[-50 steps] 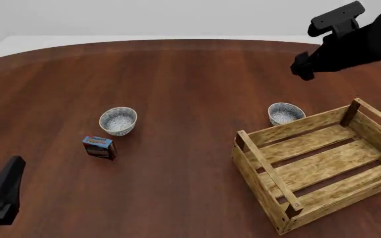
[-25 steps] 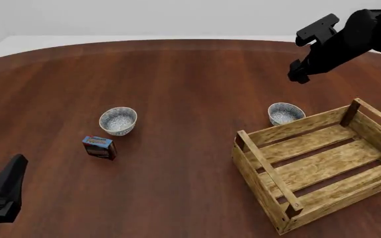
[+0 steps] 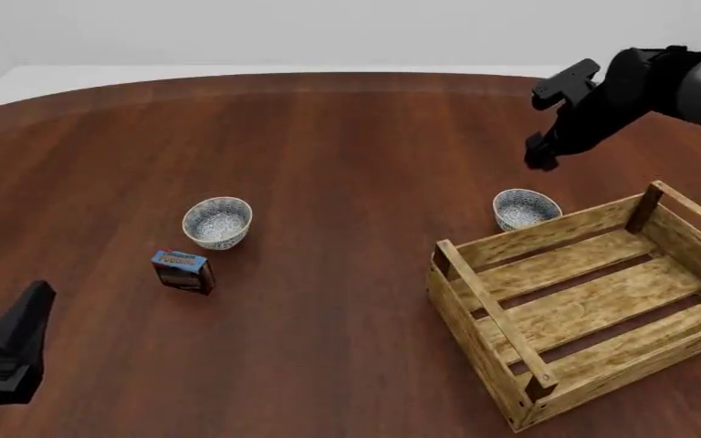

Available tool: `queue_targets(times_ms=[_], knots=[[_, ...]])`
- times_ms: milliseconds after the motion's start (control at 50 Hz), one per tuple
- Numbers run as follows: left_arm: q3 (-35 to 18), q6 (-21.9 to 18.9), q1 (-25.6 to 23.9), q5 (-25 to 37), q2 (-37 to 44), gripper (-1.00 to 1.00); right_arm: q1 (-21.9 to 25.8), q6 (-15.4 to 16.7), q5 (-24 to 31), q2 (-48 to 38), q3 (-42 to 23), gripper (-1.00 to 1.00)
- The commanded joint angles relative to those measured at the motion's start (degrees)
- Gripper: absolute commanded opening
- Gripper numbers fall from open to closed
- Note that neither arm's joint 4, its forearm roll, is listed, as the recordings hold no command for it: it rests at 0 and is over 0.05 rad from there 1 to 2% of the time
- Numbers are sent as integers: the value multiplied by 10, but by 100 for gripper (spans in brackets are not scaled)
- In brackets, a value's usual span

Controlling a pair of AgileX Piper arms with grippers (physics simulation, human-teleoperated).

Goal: Stack the right bowl on the left bowl and place them in the tray.

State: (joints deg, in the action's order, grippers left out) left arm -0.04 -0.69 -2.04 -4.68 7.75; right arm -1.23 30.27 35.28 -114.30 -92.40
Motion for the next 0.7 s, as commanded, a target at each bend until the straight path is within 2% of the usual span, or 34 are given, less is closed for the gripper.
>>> queue_targets(times_ms=[20,240,700], knots=[[0,-2,-2,-16,20,100,-2,-12,-4,-42,-16,100],[0,-5,-2,-28,35,100,-2,-26,-17,-63,-4,100],[0,-11,-2,-39,48,100,-4,-25,-32,-79,13,100]])
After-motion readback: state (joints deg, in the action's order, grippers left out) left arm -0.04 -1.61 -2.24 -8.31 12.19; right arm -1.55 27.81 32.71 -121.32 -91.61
